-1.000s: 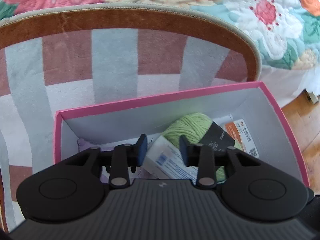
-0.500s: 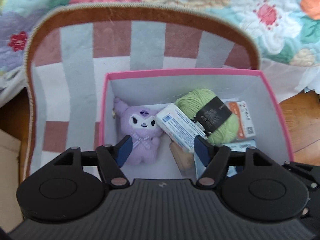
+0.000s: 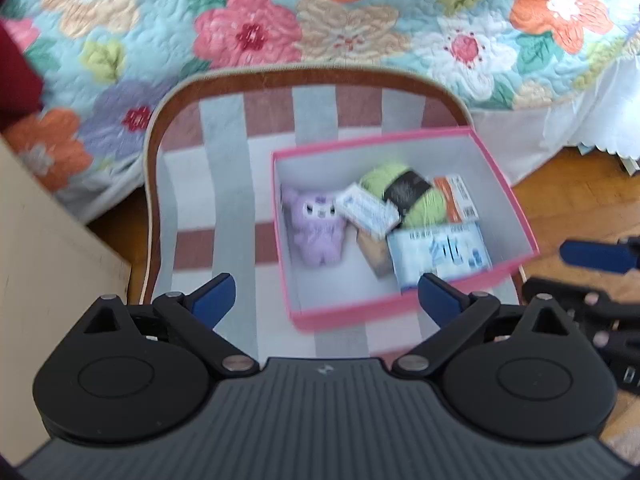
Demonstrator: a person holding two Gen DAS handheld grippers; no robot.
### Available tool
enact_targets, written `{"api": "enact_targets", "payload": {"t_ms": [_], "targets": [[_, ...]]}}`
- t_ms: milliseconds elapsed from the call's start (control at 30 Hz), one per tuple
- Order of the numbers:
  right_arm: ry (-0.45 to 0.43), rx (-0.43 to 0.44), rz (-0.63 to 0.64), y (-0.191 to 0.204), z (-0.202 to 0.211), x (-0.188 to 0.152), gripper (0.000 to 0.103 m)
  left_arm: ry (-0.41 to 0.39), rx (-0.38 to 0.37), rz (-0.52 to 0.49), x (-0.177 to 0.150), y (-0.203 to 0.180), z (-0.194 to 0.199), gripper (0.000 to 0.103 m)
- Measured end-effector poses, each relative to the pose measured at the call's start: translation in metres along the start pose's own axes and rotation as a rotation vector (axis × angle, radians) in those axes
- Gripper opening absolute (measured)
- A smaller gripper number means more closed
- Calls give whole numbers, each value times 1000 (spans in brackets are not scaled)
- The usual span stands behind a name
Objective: Organize objects
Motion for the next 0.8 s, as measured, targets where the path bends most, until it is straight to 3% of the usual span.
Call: {"api": "enact_targets", "payload": {"t_ms": [133,367,800], "targets": [[-21,-41,34,9,16,-13,55,43,10,40,-31,5,16,101],[4,-76,30,19,24,-40,59,24,3,65,-64,5,45,101],[23,-145,-74,1,22,-56,71,57,22,113,-86,7,20,101]]}}
Point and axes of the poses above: each gripper's, at about its wrist camera, not at the fingertips, and z roughly against the way its jaws point, y to its left, x to its top, the point moved 9 cm from there along -z, roughly the way its jaws point, and after that the axes turned 1 degree about y, right-handed, at the moved point
